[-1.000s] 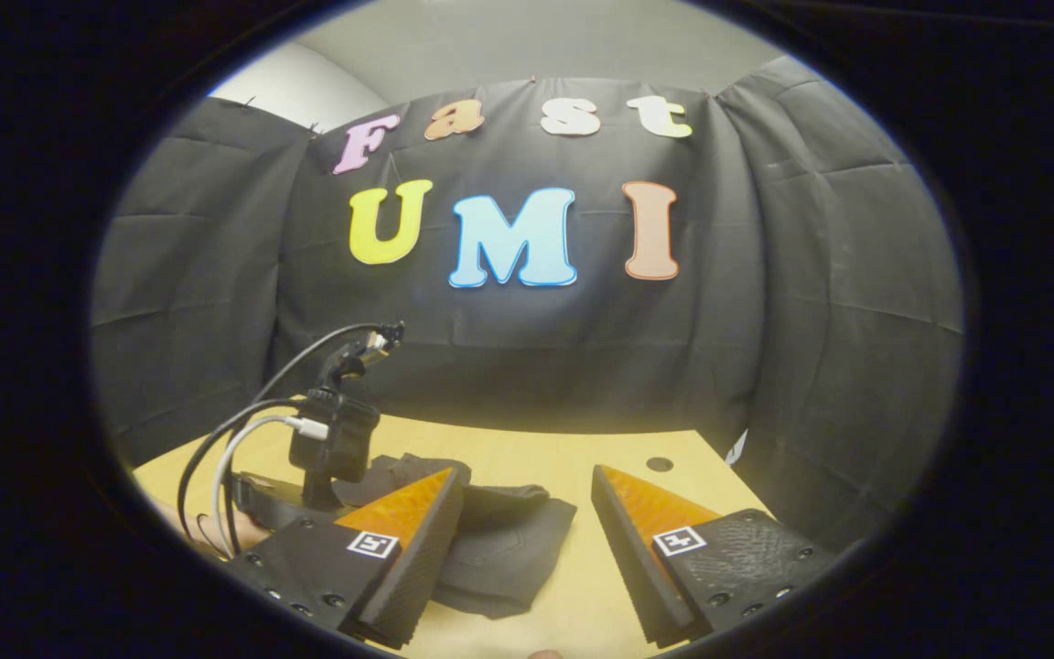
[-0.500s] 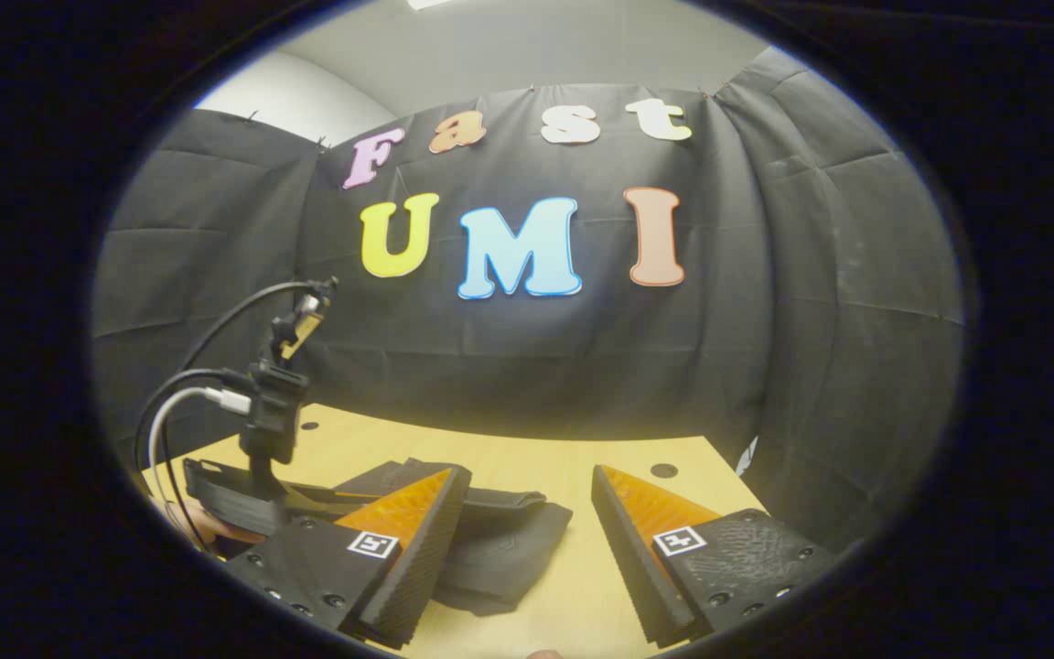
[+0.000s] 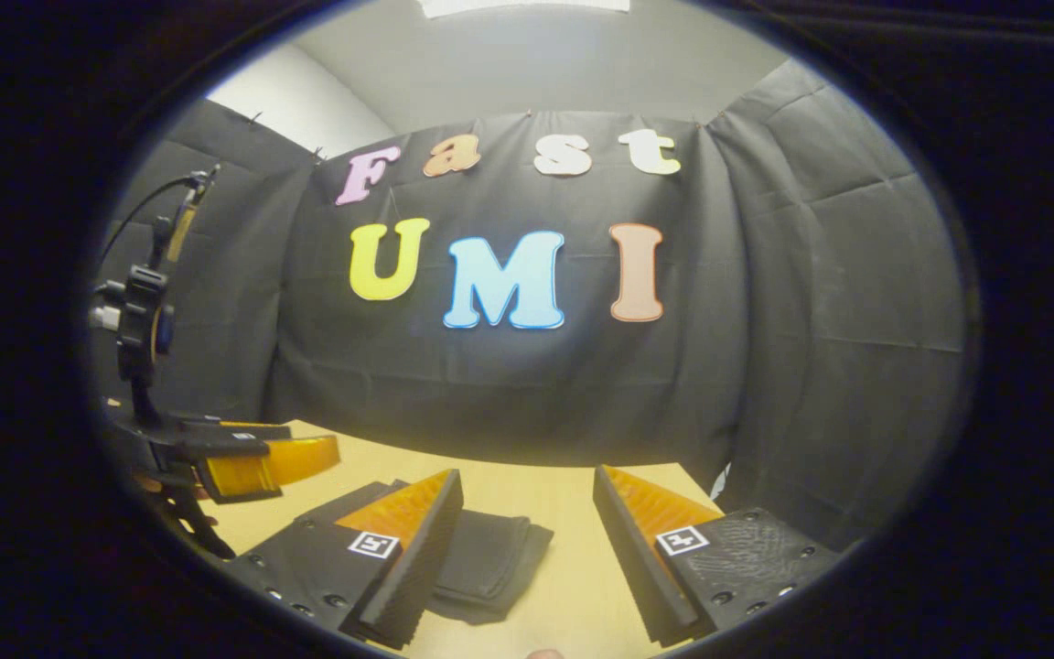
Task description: Grasp the waist and the cuffs of the jeans and fold them to make the two legs overlap; first hold the waist and fold one-third of the jeans toward the cuffs, then hold the cuffs and fold the remaining one-third in the same direction to finish folding.
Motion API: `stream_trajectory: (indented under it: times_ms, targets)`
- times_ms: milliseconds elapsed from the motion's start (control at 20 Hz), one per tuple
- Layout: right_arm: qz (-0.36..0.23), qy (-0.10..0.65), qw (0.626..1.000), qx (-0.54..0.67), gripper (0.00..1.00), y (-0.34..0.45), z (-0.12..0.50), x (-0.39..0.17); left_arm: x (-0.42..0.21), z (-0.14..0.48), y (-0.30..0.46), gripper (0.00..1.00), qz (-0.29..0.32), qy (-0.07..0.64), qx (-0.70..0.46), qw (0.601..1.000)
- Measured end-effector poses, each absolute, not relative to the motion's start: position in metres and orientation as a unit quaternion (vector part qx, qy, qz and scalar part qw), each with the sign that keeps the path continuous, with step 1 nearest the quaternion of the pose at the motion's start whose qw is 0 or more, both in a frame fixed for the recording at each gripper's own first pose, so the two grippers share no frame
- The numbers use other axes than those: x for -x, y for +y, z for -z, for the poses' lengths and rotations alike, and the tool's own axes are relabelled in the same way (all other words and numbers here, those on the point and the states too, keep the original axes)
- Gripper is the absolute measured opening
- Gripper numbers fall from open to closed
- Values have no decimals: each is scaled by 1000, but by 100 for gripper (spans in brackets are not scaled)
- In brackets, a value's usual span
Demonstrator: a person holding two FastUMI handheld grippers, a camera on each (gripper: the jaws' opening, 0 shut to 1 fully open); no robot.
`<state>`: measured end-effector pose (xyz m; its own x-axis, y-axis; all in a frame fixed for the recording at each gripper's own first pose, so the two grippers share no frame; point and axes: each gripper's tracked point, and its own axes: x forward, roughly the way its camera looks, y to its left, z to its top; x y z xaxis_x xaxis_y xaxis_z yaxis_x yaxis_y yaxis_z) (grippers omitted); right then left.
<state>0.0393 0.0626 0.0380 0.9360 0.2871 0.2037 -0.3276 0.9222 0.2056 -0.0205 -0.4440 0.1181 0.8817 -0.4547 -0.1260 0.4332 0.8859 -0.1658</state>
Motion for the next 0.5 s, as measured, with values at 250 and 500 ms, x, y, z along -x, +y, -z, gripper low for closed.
stream_trajectory:
  times_ms: [250, 500]
  targets:
    - [-116, -82, 983, -118, 87, 59, -42, -33, 21, -138, -396, 100, 188, 46, 48, 980]
    - [-81, -78, 988, -106, 90, 53, -45, -30, 15, -135, -385, 98, 186, 44, 52, 980]
